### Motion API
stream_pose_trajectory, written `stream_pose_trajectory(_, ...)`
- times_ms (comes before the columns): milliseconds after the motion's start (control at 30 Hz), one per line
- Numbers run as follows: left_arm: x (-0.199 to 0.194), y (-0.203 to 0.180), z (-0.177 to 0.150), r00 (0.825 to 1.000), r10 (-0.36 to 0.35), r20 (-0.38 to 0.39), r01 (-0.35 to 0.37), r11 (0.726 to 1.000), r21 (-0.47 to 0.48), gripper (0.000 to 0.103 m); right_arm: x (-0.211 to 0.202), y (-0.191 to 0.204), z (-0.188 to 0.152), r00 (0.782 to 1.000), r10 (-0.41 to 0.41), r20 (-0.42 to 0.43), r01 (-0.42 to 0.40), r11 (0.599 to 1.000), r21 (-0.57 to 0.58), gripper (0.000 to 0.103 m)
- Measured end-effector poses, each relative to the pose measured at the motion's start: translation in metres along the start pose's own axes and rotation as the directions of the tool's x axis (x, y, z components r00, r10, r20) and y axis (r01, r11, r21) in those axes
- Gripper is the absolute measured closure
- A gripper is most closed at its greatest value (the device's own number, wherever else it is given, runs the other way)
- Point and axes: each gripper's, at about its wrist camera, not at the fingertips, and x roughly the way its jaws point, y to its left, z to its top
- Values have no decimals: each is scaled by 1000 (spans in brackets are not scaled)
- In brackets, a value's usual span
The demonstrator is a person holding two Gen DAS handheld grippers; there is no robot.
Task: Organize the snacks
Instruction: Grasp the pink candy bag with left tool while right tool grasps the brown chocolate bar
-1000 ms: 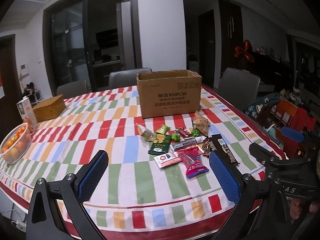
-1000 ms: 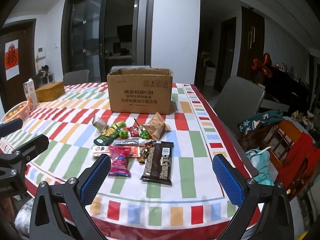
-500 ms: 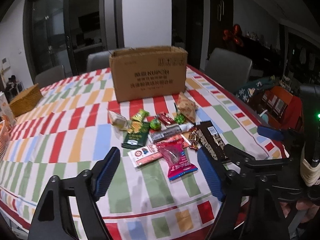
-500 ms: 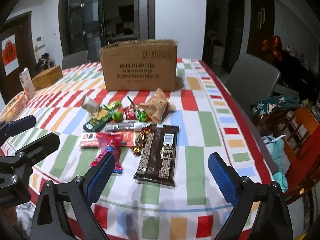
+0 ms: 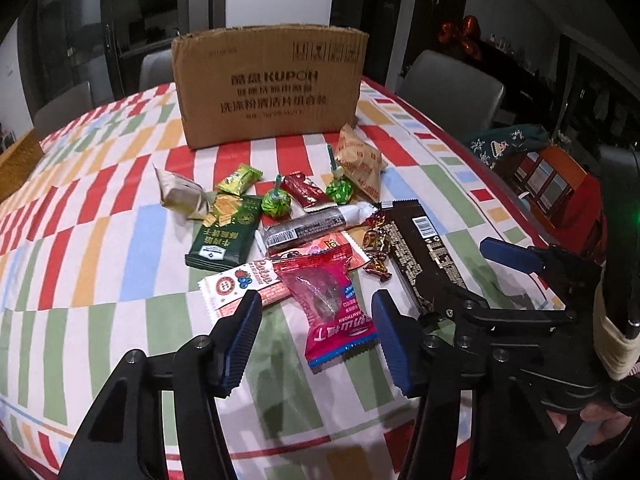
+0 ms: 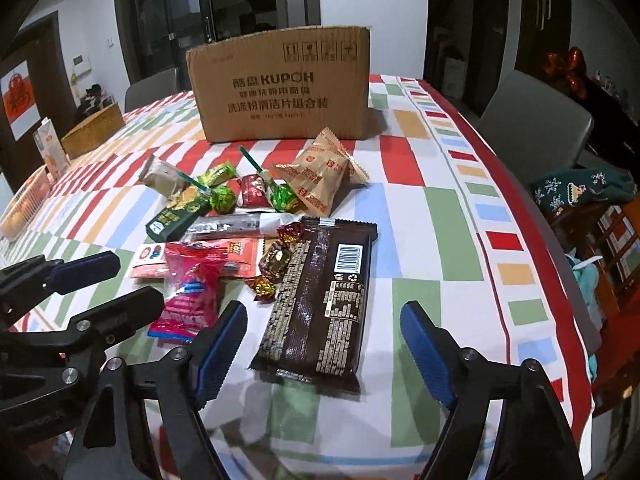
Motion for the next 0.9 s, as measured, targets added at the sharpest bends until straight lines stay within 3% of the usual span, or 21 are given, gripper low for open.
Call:
stream_pose_trajectory(367, 31, 6, 5, 994, -50, -94, 45, 997, -58, 58, 21, -4, 6, 998, 18, -57, -18, 1000, -3, 35)
stream_pose_trajectory(667, 49, 9, 8, 985, -63, -159, 48, 994, -95, 68, 34, -6, 14, 995, 30, -99, -30, 1000, -2, 36)
stream_pose_trajectory(900, 49, 2, 9, 987, -41, -155, 34, 998, -50, 70, 42, 0, 16, 992, 13, -123, -16, 1000, -26, 47)
